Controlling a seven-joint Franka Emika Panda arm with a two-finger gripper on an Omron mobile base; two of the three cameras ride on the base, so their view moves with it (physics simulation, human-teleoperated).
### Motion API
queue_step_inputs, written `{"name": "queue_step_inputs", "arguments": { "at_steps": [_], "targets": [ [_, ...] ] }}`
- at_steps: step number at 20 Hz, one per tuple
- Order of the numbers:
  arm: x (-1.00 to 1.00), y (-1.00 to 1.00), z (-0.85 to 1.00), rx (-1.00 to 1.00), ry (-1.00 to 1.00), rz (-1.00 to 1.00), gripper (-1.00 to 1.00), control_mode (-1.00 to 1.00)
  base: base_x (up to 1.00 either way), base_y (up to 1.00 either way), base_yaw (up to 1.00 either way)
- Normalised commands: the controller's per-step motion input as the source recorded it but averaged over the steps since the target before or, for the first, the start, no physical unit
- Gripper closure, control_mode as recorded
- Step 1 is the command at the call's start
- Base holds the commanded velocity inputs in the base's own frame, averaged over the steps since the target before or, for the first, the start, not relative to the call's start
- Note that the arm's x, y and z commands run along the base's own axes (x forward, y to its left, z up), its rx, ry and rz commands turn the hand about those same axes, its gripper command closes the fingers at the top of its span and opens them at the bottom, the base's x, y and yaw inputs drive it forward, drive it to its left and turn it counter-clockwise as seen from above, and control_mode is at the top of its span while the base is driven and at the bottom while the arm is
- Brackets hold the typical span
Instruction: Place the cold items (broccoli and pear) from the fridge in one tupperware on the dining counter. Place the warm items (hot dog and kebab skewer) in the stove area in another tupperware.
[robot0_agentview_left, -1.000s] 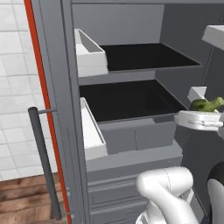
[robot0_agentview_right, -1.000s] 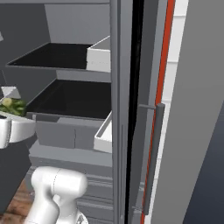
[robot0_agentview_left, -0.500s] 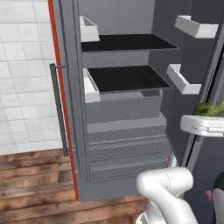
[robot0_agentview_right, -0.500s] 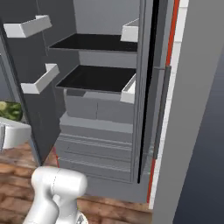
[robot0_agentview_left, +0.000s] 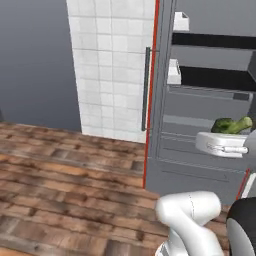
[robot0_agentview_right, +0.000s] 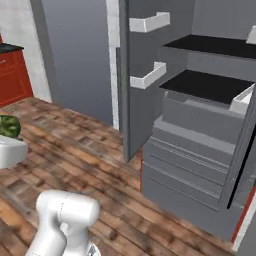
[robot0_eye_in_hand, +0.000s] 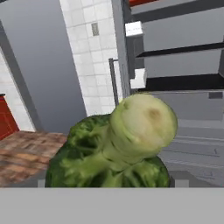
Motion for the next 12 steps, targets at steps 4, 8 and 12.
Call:
{"name": "queue_step_inputs", "arguments": {
  "at_steps": [4,8,12],
  "targets": [
    [0.0,0.0,0.0,0.0,0.0,0.0,1.0,1.0,-0.24,0.59,0.82],
    [0.0,0.0,0.0,0.0,0.0,0.0,1.0,1.0,0.36,0.49,0.77],
    [0.0,0.0,0.0,0.0,0.0,0.0,1.0,1.0,0.79,0.26,0.66]
  ]
}}
